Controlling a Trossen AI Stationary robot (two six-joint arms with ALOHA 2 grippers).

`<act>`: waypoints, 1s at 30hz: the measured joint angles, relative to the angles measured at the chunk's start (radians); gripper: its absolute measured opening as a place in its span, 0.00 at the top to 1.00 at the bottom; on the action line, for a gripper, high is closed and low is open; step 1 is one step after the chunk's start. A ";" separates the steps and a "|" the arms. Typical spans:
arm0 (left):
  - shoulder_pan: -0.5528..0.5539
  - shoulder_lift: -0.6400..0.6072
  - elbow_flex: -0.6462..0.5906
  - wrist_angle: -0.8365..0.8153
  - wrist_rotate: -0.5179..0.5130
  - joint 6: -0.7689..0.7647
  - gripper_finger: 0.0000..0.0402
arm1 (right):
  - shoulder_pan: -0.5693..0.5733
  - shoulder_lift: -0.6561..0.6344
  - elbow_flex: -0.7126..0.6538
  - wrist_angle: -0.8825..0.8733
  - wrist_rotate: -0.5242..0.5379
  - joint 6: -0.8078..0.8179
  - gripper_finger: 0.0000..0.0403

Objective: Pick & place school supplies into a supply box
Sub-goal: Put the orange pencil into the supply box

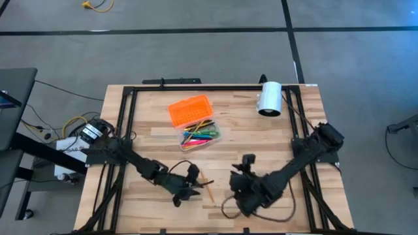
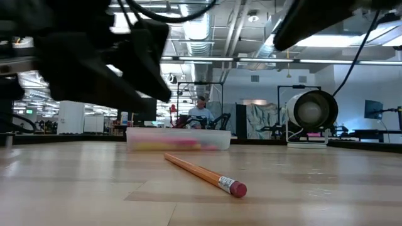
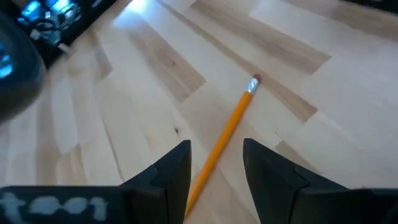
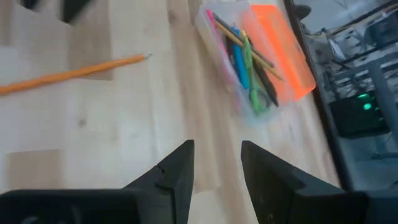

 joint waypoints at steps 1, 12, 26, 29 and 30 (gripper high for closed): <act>0.021 0.000 0.003 0.001 0.041 0.006 0.65 | 0.024 0.000 0.000 -0.005 0.006 0.037 0.69; 0.166 0.010 0.008 -0.008 0.291 0.044 0.71 | 0.298 0.000 0.000 -0.008 0.197 0.297 0.69; 0.177 0.009 0.008 0.035 0.334 0.055 0.72 | 0.357 0.121 -0.003 -0.022 0.227 0.412 0.69; 0.173 0.009 0.008 0.045 0.334 0.064 0.70 | 0.346 0.120 -0.002 -0.016 0.230 0.412 0.69; 0.172 0.011 0.008 0.047 0.334 0.073 0.70 | 0.346 0.119 -0.002 -0.019 0.230 0.410 0.69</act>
